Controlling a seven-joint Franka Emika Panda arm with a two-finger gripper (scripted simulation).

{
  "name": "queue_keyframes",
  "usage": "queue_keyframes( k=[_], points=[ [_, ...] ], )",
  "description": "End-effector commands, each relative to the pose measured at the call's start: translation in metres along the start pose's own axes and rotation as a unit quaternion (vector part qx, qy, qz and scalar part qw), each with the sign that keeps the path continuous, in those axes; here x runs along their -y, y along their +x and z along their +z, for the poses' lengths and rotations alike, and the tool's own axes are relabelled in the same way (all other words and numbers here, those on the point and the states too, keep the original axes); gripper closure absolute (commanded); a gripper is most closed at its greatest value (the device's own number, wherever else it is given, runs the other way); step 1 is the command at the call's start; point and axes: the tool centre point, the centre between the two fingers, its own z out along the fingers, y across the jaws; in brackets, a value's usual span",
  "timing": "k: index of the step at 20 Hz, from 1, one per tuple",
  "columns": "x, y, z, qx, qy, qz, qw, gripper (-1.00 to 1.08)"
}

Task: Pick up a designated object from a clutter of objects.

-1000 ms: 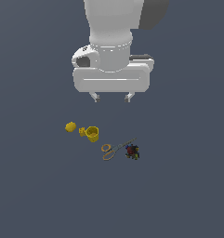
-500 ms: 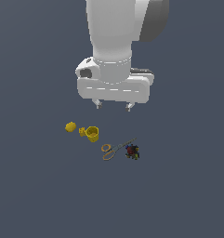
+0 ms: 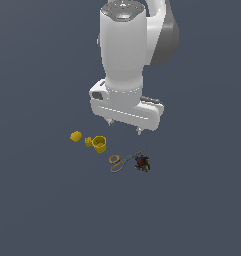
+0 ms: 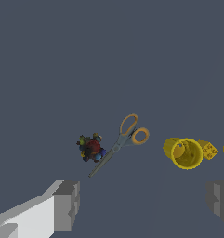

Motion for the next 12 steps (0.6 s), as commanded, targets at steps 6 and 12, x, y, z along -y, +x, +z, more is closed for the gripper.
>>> queue_keyframes(
  k=[6,12],
  points=[
    [0.006,0.002,0.037,0.004,-0.003,0.093,0.9957,-0.92],
    [0.01,0.001,0.067,0.006,-0.006,0.166,0.986,-0.92]
  ],
)
